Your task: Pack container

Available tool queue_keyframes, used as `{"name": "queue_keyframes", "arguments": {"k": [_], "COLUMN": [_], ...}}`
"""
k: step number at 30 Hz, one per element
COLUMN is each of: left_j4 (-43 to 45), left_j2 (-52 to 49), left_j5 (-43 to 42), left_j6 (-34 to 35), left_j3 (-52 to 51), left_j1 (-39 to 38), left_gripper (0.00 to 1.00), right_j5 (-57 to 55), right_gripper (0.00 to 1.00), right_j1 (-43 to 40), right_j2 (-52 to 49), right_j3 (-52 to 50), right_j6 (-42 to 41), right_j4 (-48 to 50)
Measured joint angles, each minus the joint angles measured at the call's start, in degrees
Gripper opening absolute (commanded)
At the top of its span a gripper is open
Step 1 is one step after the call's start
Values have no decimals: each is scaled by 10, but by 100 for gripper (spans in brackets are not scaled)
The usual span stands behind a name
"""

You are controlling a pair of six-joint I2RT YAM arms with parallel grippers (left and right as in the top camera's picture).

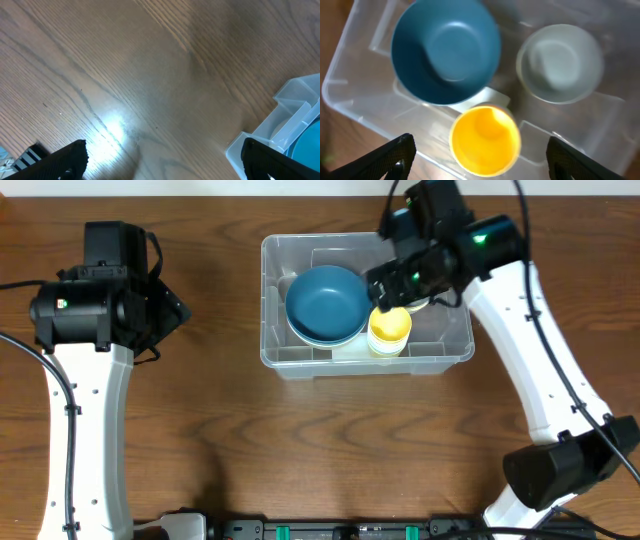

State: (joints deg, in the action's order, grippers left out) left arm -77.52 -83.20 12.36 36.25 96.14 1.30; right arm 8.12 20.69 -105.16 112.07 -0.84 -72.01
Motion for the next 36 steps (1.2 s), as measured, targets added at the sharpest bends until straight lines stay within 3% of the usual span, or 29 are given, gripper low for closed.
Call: {"name": "queue_keyframes", "arguments": {"k": [14, 17, 27, 36], "left_j4": [0, 0, 0, 0], "left_j2": [0, 0, 0, 0], "left_j5": [0, 0, 0, 0], "left_j6": [0, 0, 0, 0], "left_j3": [0, 0, 0, 0], "left_j1": [0, 0, 0, 0], "left_gripper": [98, 98, 98, 98], "right_j5": [-102, -111, -135, -140], "right_gripper": [92, 99, 99, 99], "right_j1": [-159, -203, -298, -307], "right_j2": [0, 0, 0, 0], "right_j3": [18, 18, 18, 18], "right_j6": [-193, -224, -249, -253], "right_j4": [-86, -103, -123, -124]}}
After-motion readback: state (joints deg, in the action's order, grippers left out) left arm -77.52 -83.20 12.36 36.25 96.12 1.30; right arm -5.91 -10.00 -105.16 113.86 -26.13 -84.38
